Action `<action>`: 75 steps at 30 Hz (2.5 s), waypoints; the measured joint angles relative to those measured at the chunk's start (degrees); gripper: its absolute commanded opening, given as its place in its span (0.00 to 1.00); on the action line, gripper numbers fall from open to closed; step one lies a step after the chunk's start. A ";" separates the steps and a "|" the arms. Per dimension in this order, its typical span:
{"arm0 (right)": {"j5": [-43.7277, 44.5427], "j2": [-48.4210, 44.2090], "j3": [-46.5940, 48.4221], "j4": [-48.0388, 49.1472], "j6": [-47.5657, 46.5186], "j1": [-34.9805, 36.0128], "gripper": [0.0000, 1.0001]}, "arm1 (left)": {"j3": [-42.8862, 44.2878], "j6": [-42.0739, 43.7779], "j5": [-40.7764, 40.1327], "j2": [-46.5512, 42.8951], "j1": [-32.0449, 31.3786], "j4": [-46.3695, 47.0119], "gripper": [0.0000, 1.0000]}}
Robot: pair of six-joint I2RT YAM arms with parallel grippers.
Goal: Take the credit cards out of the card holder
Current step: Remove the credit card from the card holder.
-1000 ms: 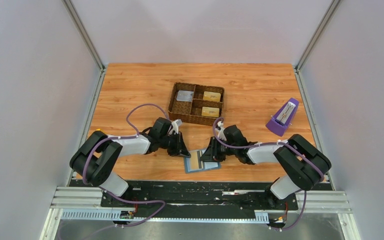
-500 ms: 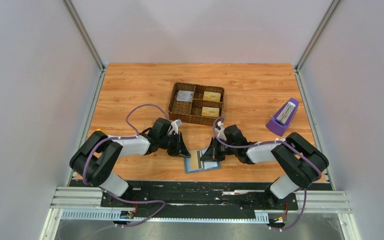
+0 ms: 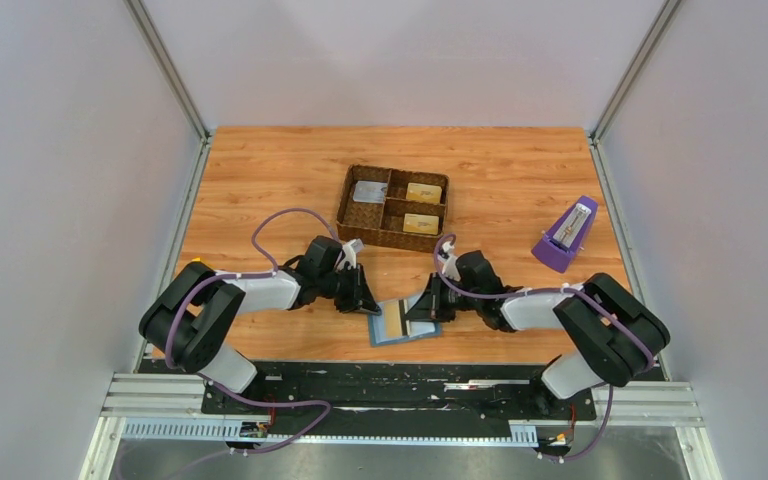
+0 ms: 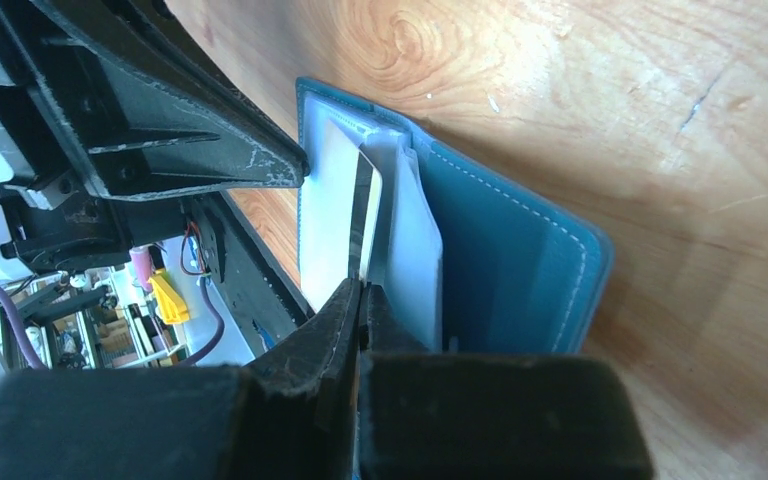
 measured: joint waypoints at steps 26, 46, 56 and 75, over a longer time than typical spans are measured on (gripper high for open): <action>15.85 -25.31 7.26 -22.34 -26.32 4.09 0.00 | 8.98 -1.31 0.11 -15.96 -0.09 -15.06 0.58; 40.54 -36.72 -2.56 -2.10 -72.83 28.39 0.00 | 6.64 -22.75 1.01 -28.13 -0.04 -9.16 0.69; 46.05 -33.40 -2.56 0.37 -77.64 33.03 0.00 | 3.37 -28.04 2.21 -26.64 -0.02 -2.80 0.38; 48.57 -37.24 -2.75 -7.02 -74.86 34.82 0.60 | 1.81 -22.99 4.81 -22.62 0.28 1.36 0.00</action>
